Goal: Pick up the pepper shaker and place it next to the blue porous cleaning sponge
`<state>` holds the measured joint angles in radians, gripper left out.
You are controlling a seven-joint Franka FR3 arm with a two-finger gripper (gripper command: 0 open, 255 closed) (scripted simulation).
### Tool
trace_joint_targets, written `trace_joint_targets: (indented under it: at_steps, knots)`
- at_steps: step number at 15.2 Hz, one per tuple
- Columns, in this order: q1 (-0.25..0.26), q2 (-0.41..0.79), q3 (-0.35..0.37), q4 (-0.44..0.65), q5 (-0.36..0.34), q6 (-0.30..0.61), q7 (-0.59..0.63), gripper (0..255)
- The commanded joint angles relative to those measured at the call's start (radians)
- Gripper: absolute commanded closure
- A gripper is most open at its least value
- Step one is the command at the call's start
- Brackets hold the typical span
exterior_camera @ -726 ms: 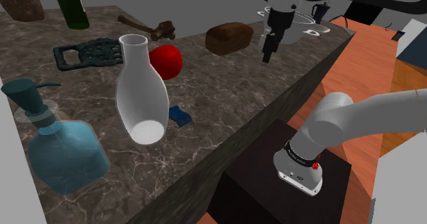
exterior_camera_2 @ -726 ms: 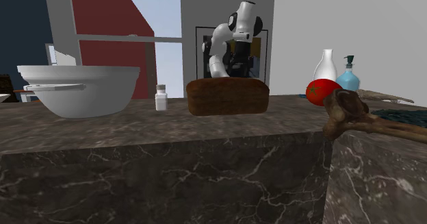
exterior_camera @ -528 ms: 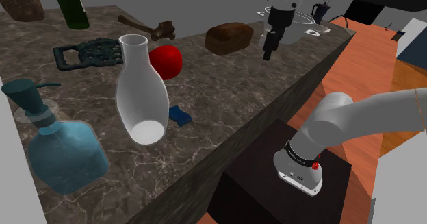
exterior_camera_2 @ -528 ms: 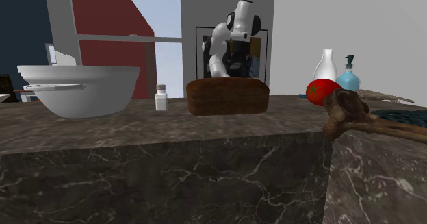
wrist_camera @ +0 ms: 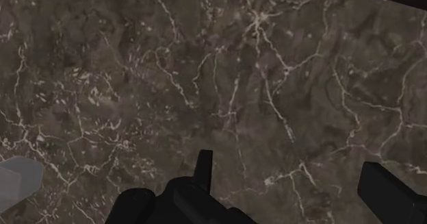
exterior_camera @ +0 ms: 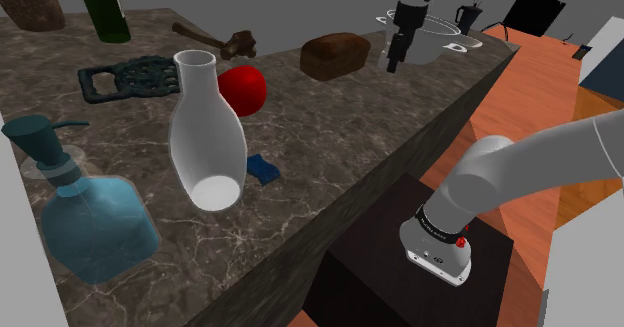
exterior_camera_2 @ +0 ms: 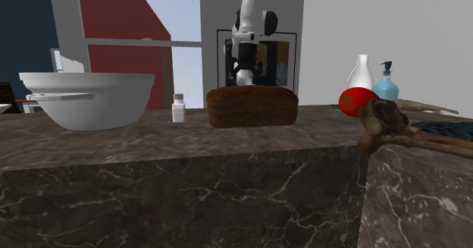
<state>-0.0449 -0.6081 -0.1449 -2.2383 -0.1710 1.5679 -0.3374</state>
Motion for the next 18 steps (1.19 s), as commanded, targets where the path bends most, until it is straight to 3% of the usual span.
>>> trace_joint_targets:
  at_steps: [1,10,18]
  knots:
    - [-0.01,0.049,-0.044,0.036,-0.013,0.018,-0.051,0]
    - [-0.038,0.326,-0.224,0.271,0.004,0.069,-0.282,0]
    - [-0.094,0.65,-0.356,0.581,0.136,0.053,-0.515,0]
